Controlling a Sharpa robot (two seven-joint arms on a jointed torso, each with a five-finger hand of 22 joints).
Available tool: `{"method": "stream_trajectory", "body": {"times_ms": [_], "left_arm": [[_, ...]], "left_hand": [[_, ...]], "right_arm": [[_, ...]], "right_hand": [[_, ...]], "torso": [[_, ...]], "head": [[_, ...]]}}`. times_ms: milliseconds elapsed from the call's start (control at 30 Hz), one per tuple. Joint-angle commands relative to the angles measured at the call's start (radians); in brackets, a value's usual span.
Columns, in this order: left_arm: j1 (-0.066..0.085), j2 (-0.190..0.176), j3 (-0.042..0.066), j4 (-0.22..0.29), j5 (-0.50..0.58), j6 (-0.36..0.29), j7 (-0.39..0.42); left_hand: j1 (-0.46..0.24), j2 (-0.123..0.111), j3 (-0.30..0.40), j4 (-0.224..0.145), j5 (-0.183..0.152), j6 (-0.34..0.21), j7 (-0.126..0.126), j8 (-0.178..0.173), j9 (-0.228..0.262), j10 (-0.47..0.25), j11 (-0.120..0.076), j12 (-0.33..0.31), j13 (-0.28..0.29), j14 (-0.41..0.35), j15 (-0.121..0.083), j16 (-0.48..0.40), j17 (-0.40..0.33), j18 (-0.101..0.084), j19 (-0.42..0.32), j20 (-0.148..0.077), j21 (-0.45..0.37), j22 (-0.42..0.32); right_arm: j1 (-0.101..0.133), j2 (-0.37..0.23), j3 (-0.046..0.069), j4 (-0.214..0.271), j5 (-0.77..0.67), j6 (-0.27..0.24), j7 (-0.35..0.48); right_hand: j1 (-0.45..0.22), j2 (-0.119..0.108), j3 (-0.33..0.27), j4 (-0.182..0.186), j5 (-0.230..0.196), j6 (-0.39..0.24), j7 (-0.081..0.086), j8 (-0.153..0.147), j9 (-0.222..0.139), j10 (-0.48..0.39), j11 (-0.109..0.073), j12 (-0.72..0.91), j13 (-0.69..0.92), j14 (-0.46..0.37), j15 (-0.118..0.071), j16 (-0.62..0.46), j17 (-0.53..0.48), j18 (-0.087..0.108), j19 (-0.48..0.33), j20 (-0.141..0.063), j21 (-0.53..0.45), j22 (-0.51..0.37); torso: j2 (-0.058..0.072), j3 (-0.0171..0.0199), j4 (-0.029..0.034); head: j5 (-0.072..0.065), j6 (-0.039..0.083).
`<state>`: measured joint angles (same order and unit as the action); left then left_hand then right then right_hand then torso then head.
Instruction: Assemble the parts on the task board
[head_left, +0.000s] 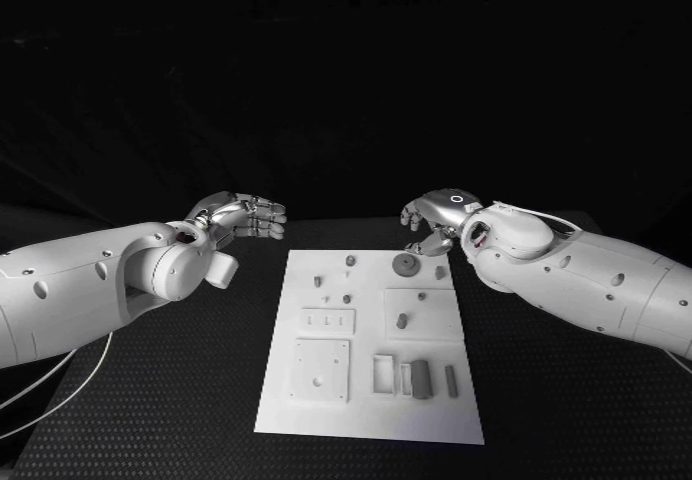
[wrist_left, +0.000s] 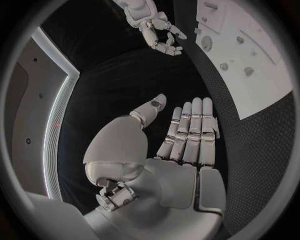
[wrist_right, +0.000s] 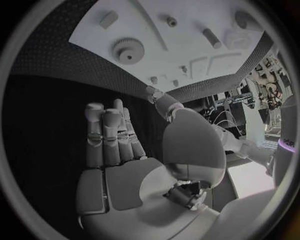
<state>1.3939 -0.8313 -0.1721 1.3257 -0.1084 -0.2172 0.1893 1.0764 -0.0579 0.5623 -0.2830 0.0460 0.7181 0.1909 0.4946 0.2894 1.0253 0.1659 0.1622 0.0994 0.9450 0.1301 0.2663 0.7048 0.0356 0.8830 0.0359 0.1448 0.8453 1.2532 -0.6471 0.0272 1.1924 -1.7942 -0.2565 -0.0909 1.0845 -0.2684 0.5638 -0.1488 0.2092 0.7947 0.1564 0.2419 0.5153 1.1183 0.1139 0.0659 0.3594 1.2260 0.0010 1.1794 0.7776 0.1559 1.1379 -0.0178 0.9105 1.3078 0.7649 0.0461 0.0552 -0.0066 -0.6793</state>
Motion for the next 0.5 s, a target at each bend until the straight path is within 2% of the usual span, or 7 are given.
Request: {"method": "stream_trajectory", "body": {"times_ms": [33,167,267,333,433,500], "left_arm": [[0.0,0.003,0.0,-0.001,0.003,0.025,0.007],[-0.001,0.008,0.0,-0.003,0.003,0.028,0.007],[-0.002,0.012,0.0,-0.006,0.003,0.03,0.006],[-0.002,0.015,0.0,-0.008,0.003,0.03,0.006],[-0.003,0.017,0.0,-0.01,0.003,0.031,0.006],[-0.004,0.018,0.0,-0.009,0.003,0.032,0.006]], "left_hand": [[-0.011,0.002,-0.005,-0.001,0.003,0.003,0.015,-0.003,0.0,0.008,0.002,-0.005,-0.001,0.006,0.002,-0.005,0.001,0.016,0.007,-0.003,-0.005,-0.001],[-0.011,0.002,-0.005,-0.001,0.003,0.003,0.016,-0.003,0.0,0.008,0.002,-0.005,-0.001,0.006,0.002,-0.005,0.001,0.016,0.007,-0.003,-0.006,-0.001],[-0.011,0.002,-0.005,-0.001,0.003,0.003,0.016,-0.003,0.0,0.008,0.002,-0.005,-0.001,0.006,0.002,-0.005,0.002,0.016,0.007,-0.003,-0.006,-0.001],[-0.011,0.003,-0.005,-0.001,0.003,0.003,0.016,-0.003,0.0,0.008,0.002,-0.005,-0.001,0.006,0.002,-0.006,0.002,0.016,0.007,-0.003,-0.006,-0.001],[-0.011,0.003,-0.005,-0.001,0.003,0.003,0.016,-0.003,0.0,0.008,0.002,-0.006,-0.001,0.006,0.002,-0.006,0.002,0.016,0.007,-0.003,-0.006,-0.001],[-0.012,0.003,-0.005,0.0,0.003,0.003,0.016,-0.003,0.0,0.008,0.002,-0.006,-0.001,0.006,0.002,-0.006,0.002,0.016,0.007,-0.003,-0.006,-0.001]], "right_arm": [[-0.01,0.009,-0.005,-0.029,-0.015,0.068,0.023],[-0.019,0.027,-0.009,-0.076,-0.019,0.077,0.038],[-0.025,0.046,-0.012,-0.11,-0.01,0.092,0.054],[-0.031,0.056,-0.017,-0.124,-0.004,0.094,0.057],[-0.044,0.066,-0.017,-0.13,-0.005,0.095,0.055],[-0.048,0.076,-0.018,-0.142,-0.005,0.095,0.056]], "right_hand": [[-0.015,0.0,-0.009,0.001,-0.001,-0.009,-0.002,0.005,-0.001,0.003,0.0,0.003,-0.001,-0.009,0.0,0.005,-0.002,0.106,-0.007,-0.004,0.001,0.018],[-0.017,-0.002,-0.013,0.003,-0.001,-0.012,-0.001,0.005,-0.002,0.009,-0.003,0.005,0.0,-0.01,-0.003,0.006,-0.003,0.106,-0.007,-0.005,0.001,0.018],[-0.013,0.0,-0.014,0.003,0.0,-0.016,0.012,0.004,-0.003,0.014,-0.005,0.007,0.001,-0.009,-0.005,0.007,-0.005,0.106,-0.006,-0.006,0.0,0.018],[-0.013,0.0,-0.015,0.003,0.0,-0.017,0.015,0.004,-0.004,0.015,-0.006,0.007,0.002,-0.009,-0.005,0.008,-0.006,0.106,-0.006,-0.007,0.0,0.018],[-0.012,0.002,-0.016,0.004,0.0,-0.016,0.019,0.005,-0.004,0.018,-0.007,0.007,0.002,-0.009,-0.006,0.008,-0.006,0.106,-0.006,-0.007,0.0,0.017],[-0.011,0.004,-0.017,0.005,0.0,-0.012,0.025,0.009,-0.003,0.04,-0.014,0.018,0.01,-0.01,-0.012,0.009,-0.008,0.106,-0.005,-0.008,0.0,0.017]], "torso": [[-0.005,0.007,-0.0099],[-0.006,0.0068,-0.0084],[-0.004,0.0044,-0.0044],[-0.003,0.0035,-0.004],[-0.003,0.0026,0.0005],[-0.003,0.003,0.0027]], "head": [[-0.002,-0.002],[-0.003,-0.003],[-0.006,-0.006],[-0.007,-0.005],[-0.006,-0.013],[-0.007,-0.017]]}}
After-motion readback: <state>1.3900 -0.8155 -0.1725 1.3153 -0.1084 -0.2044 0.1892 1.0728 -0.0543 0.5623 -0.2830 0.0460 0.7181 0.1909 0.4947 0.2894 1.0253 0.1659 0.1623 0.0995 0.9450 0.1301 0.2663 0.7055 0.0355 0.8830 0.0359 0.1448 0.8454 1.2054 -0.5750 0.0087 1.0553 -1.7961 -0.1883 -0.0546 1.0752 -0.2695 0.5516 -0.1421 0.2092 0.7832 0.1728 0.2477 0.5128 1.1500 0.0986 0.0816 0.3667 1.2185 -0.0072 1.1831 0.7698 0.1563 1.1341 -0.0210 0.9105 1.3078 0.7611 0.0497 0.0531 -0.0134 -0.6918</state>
